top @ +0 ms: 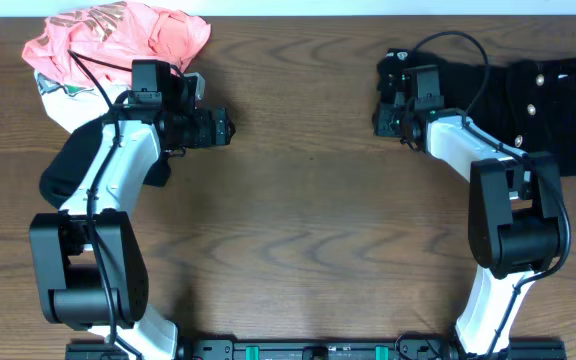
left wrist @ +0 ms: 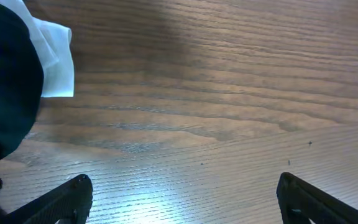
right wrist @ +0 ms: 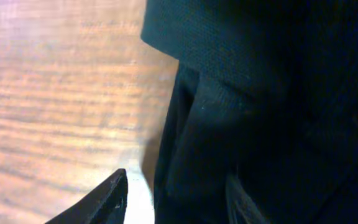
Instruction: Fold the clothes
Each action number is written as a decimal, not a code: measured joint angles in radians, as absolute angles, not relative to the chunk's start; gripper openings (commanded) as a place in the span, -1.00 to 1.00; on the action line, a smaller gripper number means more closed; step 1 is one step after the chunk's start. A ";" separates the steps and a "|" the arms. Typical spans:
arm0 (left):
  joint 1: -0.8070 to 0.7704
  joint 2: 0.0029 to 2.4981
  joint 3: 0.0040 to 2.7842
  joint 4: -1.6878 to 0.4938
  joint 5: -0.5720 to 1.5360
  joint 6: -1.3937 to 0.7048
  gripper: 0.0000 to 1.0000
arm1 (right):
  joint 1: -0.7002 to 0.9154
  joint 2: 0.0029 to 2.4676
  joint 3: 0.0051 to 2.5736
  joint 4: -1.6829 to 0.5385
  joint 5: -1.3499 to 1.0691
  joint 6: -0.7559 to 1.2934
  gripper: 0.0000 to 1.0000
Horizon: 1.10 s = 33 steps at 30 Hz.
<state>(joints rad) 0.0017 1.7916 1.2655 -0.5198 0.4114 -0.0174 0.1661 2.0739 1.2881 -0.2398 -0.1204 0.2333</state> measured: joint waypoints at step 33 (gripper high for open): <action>0.154 1.792 1.266 -0.535 0.333 -0.003 0.89 | 0.324 2.054 1.352 -0.964 0.066 0.191 0.18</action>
